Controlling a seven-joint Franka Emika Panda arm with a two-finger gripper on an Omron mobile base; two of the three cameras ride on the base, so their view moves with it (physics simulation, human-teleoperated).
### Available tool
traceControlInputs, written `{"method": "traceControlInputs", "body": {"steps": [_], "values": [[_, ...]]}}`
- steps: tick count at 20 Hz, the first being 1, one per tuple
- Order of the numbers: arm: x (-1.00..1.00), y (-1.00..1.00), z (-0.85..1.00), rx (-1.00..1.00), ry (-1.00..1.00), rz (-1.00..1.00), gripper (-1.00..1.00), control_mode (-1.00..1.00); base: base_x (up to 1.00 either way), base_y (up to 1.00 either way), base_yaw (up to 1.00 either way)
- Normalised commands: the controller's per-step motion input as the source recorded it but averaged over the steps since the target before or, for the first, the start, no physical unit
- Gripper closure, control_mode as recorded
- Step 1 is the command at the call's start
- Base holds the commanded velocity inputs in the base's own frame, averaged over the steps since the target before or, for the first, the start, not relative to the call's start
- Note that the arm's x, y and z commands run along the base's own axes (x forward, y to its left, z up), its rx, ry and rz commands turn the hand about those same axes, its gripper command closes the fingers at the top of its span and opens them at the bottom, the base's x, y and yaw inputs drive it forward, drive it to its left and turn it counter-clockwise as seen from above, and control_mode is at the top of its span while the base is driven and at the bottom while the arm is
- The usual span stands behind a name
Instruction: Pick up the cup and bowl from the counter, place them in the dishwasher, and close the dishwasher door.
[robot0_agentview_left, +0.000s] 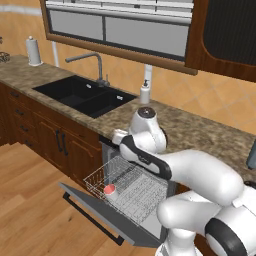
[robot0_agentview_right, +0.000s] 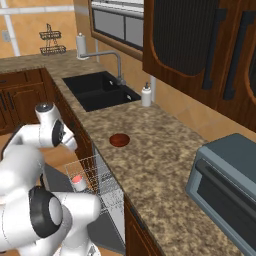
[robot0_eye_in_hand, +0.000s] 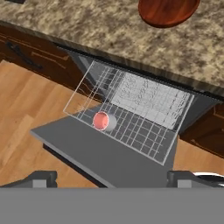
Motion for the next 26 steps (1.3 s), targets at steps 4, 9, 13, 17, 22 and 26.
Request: {"method": "traceControlInputs", "body": {"steps": [4, 9, 13, 17, 22, 26], "values": [[0.17, -0.56, 0.00, 0.00, 0.02, -0.08, -1.00, -1.00, 0.00, 0.00, 0.00], [0.25, -0.54, 0.00, 0.00, 0.10, -0.08, -1.00, -1.00, 0.00, 0.00, 0.00], [0.16, -0.64, 0.15, 0.00, 0.07, -0.10, -1.00, -1.00, 0.00, 0.00, 0.00], [0.04, -0.75, 0.11, 0.00, 0.04, -0.08, -1.00, -1.00, 0.00, 0.00, 0.00], [0.27, -0.59, 0.00, 0.00, 0.04, -0.01, -1.00, -1.00, 0.00, 0.00, 0.00], [0.36, -0.43, -0.02, 0.00, 0.06, 0.00, -1.00, -1.00, 0.00, 0.00, 0.00]]}}
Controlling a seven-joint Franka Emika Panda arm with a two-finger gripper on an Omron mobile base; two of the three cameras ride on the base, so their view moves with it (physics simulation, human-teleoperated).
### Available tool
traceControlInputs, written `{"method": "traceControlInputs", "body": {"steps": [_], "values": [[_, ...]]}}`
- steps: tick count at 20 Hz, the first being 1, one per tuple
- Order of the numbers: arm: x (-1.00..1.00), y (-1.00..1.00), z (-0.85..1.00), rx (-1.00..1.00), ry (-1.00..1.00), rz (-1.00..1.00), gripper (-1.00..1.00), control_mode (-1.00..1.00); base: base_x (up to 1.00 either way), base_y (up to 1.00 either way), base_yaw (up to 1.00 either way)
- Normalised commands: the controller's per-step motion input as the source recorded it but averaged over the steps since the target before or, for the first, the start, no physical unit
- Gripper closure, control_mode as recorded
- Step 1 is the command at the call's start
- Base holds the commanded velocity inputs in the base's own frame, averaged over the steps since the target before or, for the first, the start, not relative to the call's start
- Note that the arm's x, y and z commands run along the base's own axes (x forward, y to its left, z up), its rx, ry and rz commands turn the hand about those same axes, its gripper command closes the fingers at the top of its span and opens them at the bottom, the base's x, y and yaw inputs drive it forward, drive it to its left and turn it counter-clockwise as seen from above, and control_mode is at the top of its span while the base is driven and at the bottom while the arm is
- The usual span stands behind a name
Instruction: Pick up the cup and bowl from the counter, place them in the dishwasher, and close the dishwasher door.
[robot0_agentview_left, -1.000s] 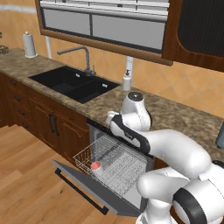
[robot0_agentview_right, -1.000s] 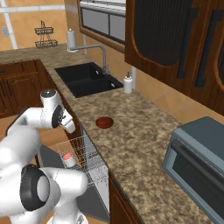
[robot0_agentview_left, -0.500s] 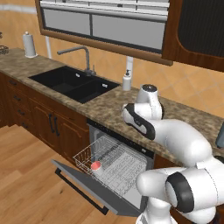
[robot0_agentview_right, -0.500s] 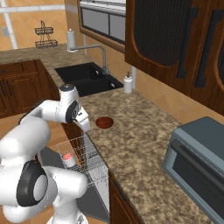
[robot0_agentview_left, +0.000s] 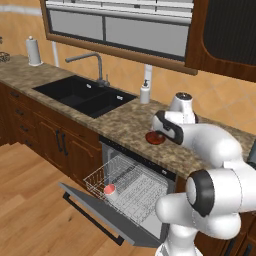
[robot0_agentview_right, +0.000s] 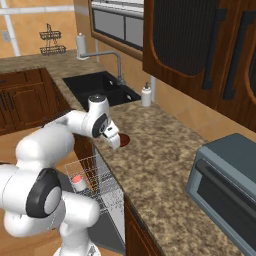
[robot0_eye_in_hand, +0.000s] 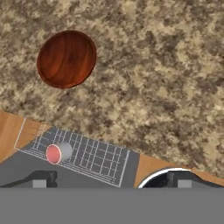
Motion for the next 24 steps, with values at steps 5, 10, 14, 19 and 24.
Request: {"method": "traceControlInputs", "body": {"steps": [5, 10, 14, 19, 24], "values": [[0.35, -0.23, -0.26, 0.00, 0.05, 0.00, -1.00, -1.00, 0.00, 0.00, 0.00], [0.44, -0.23, -0.41, 0.00, 0.04, 0.00, -1.00, -1.00, 0.00, 0.00, 0.00], [0.61, -0.14, -0.30, 0.00, 0.02, 0.00, -1.00, -1.00, 0.00, 0.00, 0.00], [0.55, 0.00, -0.37, 0.00, 0.05, 0.00, -1.00, -1.00, 0.00, 0.00, 0.00], [0.63, 0.00, -0.43, 0.00, 0.05, 0.00, -1.00, -1.00, 0.00, 0.00, 0.00]]}}
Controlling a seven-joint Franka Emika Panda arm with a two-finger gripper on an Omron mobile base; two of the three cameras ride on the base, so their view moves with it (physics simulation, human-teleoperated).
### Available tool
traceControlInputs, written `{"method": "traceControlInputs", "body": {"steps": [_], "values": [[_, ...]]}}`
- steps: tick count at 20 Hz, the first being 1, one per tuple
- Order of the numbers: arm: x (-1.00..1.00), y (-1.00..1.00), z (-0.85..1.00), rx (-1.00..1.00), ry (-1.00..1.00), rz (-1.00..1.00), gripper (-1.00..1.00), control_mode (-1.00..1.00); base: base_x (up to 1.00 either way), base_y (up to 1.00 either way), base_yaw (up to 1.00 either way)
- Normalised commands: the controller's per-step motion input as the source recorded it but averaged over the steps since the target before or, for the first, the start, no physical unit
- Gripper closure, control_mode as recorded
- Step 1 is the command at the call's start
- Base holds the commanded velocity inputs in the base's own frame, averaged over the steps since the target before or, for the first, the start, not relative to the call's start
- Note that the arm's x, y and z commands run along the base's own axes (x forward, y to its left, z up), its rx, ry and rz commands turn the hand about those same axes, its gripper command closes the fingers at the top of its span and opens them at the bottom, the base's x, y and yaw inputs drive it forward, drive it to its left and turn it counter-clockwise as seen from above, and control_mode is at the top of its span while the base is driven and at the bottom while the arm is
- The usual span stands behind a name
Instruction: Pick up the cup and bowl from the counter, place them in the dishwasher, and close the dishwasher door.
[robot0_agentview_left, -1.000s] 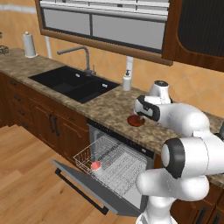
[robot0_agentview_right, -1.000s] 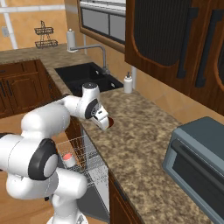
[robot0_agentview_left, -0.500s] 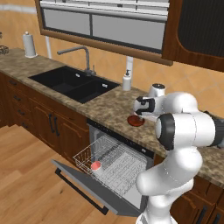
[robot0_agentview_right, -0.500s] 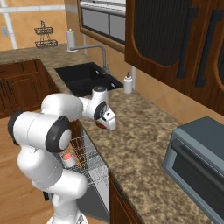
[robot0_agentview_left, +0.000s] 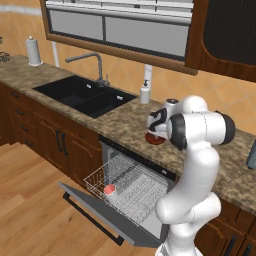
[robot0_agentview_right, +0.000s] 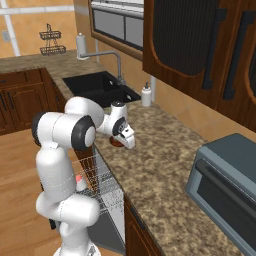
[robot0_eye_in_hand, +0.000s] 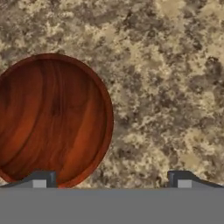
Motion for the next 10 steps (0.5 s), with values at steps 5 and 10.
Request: {"method": "traceControlInputs", "body": {"steps": [5, 10], "values": [[0.46, 0.00, -0.46, 0.00, 0.05, 0.00, -1.00, -1.00, 0.00, 0.00, 0.00], [0.36, 0.01, -0.46, 0.00, 0.02, 0.02, 1.00, -1.00, 0.00, 0.00, 0.00]]}}
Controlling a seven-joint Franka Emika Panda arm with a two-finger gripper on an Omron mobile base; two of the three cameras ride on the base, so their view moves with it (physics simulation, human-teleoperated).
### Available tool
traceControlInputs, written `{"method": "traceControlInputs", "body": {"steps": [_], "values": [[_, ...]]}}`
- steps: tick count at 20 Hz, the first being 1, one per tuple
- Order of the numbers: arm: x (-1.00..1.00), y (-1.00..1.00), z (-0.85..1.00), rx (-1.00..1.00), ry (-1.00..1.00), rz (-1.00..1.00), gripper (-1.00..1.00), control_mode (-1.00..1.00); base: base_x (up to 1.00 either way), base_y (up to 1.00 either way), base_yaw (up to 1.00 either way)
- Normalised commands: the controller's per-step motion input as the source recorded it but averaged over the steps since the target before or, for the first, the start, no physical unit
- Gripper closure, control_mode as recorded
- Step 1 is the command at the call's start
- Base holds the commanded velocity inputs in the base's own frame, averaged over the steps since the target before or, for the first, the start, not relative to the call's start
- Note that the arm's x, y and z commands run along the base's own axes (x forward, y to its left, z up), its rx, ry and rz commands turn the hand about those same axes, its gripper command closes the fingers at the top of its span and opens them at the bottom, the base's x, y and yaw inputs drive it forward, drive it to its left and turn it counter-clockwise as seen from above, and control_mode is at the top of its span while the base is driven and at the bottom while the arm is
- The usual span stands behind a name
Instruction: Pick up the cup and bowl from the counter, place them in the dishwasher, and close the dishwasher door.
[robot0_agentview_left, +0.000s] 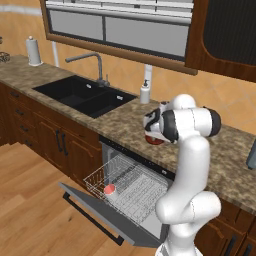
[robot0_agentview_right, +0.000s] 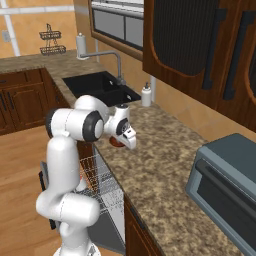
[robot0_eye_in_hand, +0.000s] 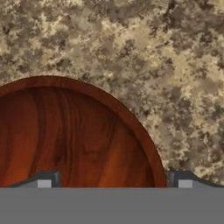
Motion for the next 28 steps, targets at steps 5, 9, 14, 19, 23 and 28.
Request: {"method": "traceControlInputs", "body": {"steps": [5, 9, 14, 19, 23, 28], "values": [[0.23, 0.06, -0.20, 0.00, 0.00, 0.03, 1.00, -1.00, 0.00, 0.00, 0.00], [0.12, 0.12, -0.04, 0.00, 0.00, 0.01, 1.00, -1.00, 0.00, 0.00, 0.00], [-0.57, 0.13, 0.06, 0.00, -0.05, 0.00, 1.00, -1.00, 0.00, 0.00, 0.00], [-1.00, 0.06, 0.21, 0.06, -0.15, 0.00, 1.00, -1.00, 0.00, 0.00, 0.00], [-1.00, 0.00, 0.42, 0.08, -0.10, 0.00, 1.00, -1.00, 0.00, 0.00, 0.00], [-0.99, 0.37, 0.47, 0.06, -0.03, 0.00, 1.00, -1.00, 0.00, 0.00, 0.00]]}}
